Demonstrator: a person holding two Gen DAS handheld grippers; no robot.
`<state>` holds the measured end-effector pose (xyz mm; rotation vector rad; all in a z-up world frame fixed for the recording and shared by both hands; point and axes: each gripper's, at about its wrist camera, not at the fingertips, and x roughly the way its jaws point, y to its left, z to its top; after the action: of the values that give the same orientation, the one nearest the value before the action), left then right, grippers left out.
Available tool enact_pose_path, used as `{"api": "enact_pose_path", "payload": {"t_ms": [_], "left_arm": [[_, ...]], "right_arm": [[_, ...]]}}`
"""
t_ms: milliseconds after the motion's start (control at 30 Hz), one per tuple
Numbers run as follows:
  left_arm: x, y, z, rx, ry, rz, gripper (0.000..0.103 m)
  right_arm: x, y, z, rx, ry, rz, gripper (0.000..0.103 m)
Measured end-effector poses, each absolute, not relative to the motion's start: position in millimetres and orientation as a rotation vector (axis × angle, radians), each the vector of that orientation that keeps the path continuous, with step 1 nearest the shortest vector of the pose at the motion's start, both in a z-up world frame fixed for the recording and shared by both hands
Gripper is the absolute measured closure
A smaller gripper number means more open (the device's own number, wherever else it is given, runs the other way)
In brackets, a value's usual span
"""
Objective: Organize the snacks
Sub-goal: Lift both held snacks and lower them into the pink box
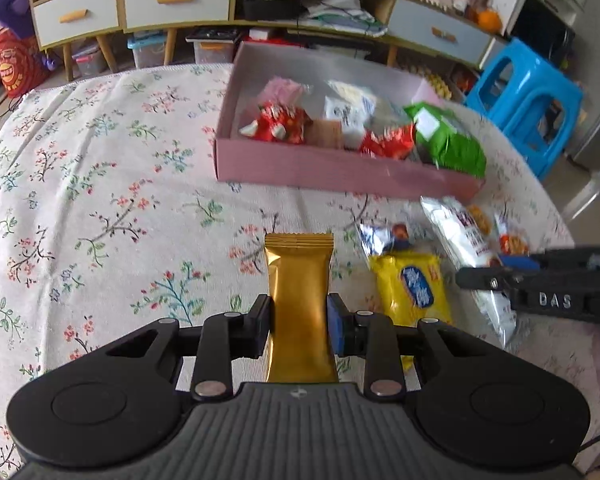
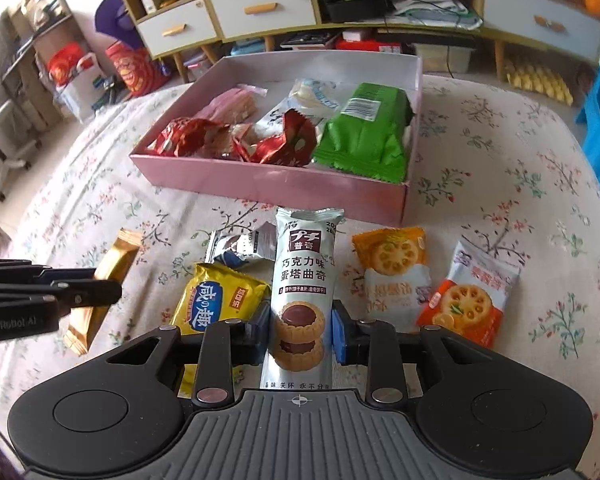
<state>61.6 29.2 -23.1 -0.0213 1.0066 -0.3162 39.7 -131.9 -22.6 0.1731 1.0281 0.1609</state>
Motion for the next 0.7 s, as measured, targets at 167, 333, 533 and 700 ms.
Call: {"api": "enact_pose_path", "payload": {"t_ms": [167, 333, 533, 700], "left_arm": [[69, 41, -10, -0.112, 0.982, -0.305, 0.076], [77, 44, -1, -0.181, 0.96, -0.301, 0.076], [86, 43, 8, -0.241, 0.924, -0.314, 0.076], [103, 38, 4, -0.294, 0.901, -0.302, 0.076]], "right_arm": [[34, -139, -10, 0.238, 1.031, 0.161, 0.073], [27, -137, 12, 0.268, 0.995, 0.188, 0.073], [32, -134, 37, 0.31, 0.917, 0.185, 0.073], [52, -140, 46, 0.376, 0.867, 0.135, 0.073]]}}
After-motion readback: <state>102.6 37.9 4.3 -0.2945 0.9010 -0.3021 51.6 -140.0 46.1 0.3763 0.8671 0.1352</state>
